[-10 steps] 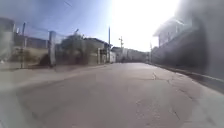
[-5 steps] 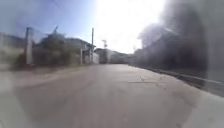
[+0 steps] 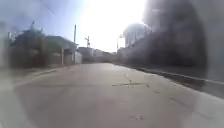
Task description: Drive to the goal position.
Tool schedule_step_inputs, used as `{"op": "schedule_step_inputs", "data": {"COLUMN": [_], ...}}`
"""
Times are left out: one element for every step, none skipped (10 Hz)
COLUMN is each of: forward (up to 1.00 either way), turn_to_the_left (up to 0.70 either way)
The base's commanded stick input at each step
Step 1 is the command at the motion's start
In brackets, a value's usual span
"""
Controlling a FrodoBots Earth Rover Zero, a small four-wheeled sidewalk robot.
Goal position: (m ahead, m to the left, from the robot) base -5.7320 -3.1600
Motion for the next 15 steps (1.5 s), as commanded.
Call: {"op": "schedule_step_inputs", "data": {"forward": [1.00, 1.00, 1.00, 1.00, 1.00, 1.00, 1.00, 1.00, 1.00, 1.00, 1.00, 1.00, 1.00, 1.00, 1.00], "turn_to_the_left": [0.00, 0.00, 0.00, 0.00, 0.00, 0.00, 0.00, 0.00, 0.00, 0.00, 0.00, 0.00, 0.00, 0.00, 0.00]}}
